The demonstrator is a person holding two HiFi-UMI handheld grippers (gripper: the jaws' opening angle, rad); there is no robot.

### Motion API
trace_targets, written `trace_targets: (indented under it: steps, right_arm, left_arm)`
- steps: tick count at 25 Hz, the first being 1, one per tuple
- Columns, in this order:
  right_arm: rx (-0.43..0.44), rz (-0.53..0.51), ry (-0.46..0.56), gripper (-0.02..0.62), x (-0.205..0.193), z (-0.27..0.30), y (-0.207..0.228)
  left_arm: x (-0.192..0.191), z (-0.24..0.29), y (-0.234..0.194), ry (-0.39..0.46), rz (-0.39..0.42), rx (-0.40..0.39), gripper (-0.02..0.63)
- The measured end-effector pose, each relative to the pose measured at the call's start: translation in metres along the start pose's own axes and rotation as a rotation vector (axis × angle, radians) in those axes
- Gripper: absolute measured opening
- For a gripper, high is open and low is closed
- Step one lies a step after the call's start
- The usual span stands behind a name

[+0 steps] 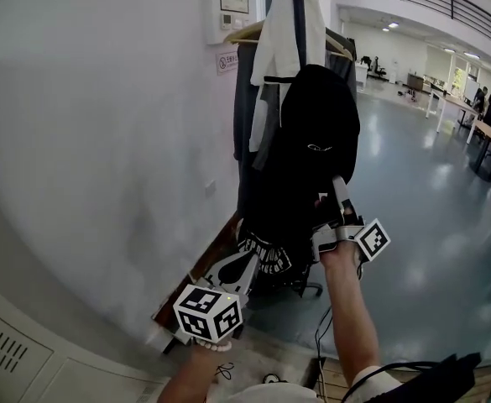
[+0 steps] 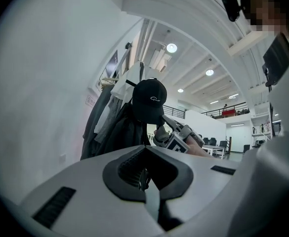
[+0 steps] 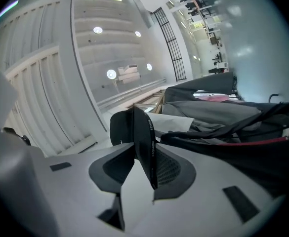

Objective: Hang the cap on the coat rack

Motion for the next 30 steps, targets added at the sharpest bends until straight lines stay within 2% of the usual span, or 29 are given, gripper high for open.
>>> trace_targets:
  steps: [2,5,10,14,20,21,23,25,30]
  right_arm:
    - [-0.041,-0.002,0.008,0.104,-0.003,-0.006,0.004]
    - [-0.095,0.003,0.029,0.176,-0.007,-0.017,0.012]
    - [-0.133,0.014,0.045,0.178,-0.011,-0.043,0.014]
    - [-0.138,-0.001,0.031,0.178,-0.018,-0.065,-0.003]
    - [-0.18,-0.183,-0.093,0.176,-0.043,-0.117,-0.061]
    - [-0.189,-0.225,-0.118,0.173,-0.048,-0.127,-0.071]
    - [-0.219,-0.301,-0.154,0.061,-0.056,-0.15,-0.087]
    - [-0.25,-0.337,-0.167,0.003,-0.063,-0.173,-0.102]
    - [-0.352,-0.413,-0.202,0.003,-0.078,-0.237,-0.14]
  left_arm:
    - [-0.002,-0.006,0.0,-0.004,-0.005,0.001,0.003]
    - [-0.006,-0.014,0.001,0.005,-0.022,0.006,0.003]
    - [-0.015,-0.025,0.005,-0.009,-0.04,0.0,0.003]
    - [-0.023,-0.038,0.011,-0.019,-0.044,-0.004,0.003]
    - [-0.042,-0.063,0.025,-0.054,-0.047,-0.017,0.003]
    - [-0.046,-0.068,0.028,-0.059,-0.053,-0.02,0.003]
    - [-0.056,-0.076,0.034,-0.071,-0.067,-0.029,0.003]
    - [-0.066,-0.082,0.042,-0.088,-0.077,-0.046,0.003]
    - [-0.086,-0.103,0.067,-0.127,-0.097,-0.096,0.003]
Point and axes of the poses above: the fingertips, and each gripper's own axes: z forward along the fingers, y to its right, x out of its top, the point moved 9 cm from there along -z, backward along the fingers, and after that the axes turned 2 degrees about -y, right-handed, at the moved point
